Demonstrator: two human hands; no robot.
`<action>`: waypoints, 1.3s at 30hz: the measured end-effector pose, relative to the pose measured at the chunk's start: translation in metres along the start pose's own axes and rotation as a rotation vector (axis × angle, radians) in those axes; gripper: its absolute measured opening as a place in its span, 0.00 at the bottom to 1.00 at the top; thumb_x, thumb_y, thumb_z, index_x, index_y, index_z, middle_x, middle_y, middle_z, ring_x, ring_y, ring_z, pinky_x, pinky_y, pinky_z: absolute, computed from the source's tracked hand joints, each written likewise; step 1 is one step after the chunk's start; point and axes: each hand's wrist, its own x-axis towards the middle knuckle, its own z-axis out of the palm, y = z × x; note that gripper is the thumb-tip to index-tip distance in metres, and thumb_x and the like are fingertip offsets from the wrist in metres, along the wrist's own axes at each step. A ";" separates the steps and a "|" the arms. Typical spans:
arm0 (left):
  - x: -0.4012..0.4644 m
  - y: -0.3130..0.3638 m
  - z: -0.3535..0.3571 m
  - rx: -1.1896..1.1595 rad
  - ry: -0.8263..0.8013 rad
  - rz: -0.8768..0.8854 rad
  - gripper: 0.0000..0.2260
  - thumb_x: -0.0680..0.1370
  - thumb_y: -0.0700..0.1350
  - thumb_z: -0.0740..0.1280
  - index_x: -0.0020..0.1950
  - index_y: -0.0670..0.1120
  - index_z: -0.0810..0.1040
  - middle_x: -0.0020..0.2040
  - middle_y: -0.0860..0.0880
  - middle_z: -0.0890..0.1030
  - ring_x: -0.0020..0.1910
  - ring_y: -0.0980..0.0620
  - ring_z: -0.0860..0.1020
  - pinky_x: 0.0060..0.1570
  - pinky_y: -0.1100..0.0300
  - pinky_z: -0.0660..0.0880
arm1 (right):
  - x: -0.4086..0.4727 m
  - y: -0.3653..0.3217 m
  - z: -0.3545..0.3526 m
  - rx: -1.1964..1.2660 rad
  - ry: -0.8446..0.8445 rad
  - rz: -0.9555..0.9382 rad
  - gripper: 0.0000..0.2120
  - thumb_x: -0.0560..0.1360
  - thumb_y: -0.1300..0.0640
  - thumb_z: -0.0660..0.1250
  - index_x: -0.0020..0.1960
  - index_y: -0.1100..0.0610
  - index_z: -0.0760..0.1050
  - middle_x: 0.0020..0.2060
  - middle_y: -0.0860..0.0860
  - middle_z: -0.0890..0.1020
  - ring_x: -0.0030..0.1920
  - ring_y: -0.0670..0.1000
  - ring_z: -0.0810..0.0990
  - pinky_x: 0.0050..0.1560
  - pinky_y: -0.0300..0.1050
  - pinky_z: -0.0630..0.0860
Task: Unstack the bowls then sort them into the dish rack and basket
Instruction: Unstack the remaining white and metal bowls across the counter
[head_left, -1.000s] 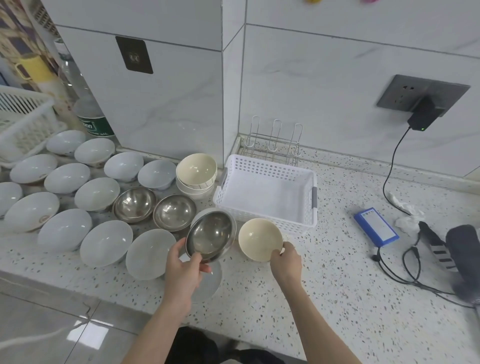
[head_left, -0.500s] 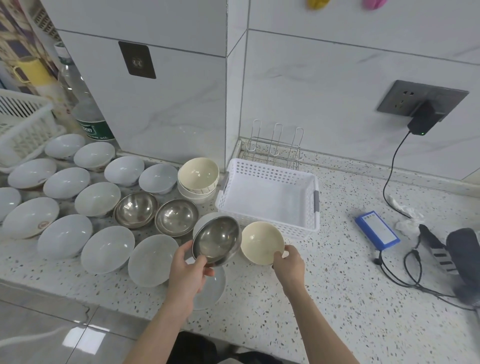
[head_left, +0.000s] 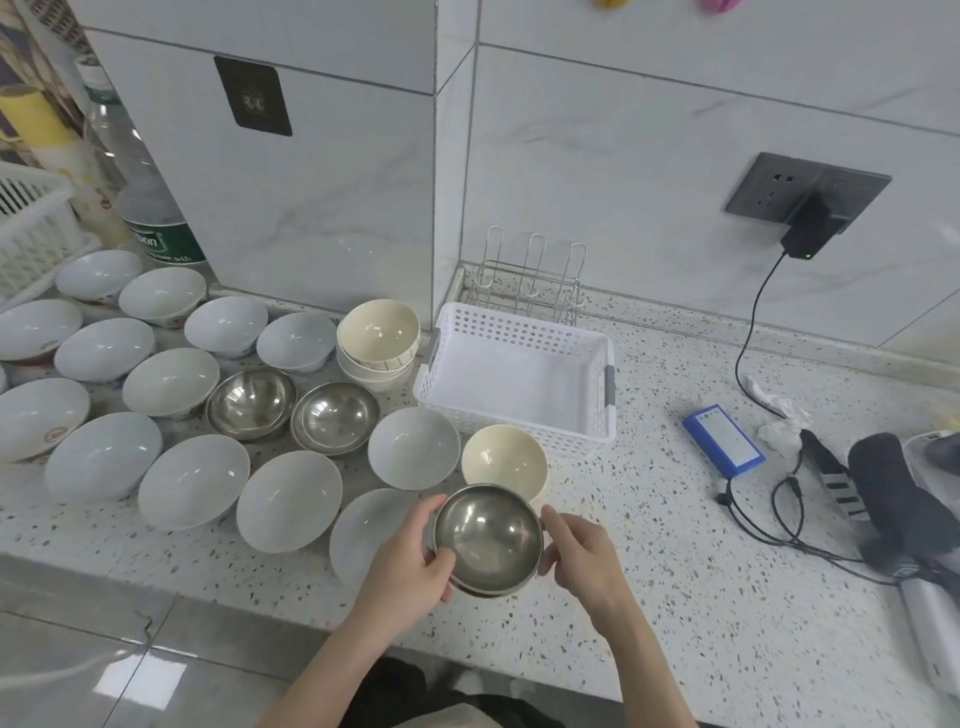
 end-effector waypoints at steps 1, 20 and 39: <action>-0.001 -0.001 0.002 0.023 -0.007 0.005 0.24 0.79 0.42 0.62 0.71 0.62 0.63 0.30 0.50 0.83 0.32 0.57 0.82 0.31 0.71 0.72 | -0.002 0.002 0.000 -0.029 -0.026 -0.006 0.13 0.77 0.47 0.64 0.45 0.55 0.81 0.26 0.50 0.80 0.27 0.46 0.70 0.30 0.39 0.69; -0.003 -0.010 0.012 0.646 -0.195 -0.026 0.51 0.69 0.63 0.72 0.79 0.56 0.39 0.56 0.53 0.80 0.48 0.55 0.79 0.47 0.61 0.77 | -0.005 0.033 0.011 -0.313 -0.124 -0.008 0.08 0.77 0.57 0.63 0.56 0.54 0.74 0.32 0.52 0.82 0.22 0.41 0.69 0.24 0.34 0.65; 0.009 -0.011 0.011 0.772 -0.184 -0.005 0.48 0.72 0.60 0.71 0.79 0.55 0.40 0.51 0.49 0.81 0.47 0.51 0.80 0.38 0.61 0.71 | 0.002 0.027 0.016 -0.364 -0.112 0.061 0.09 0.77 0.53 0.64 0.57 0.50 0.73 0.33 0.50 0.84 0.27 0.43 0.73 0.28 0.36 0.70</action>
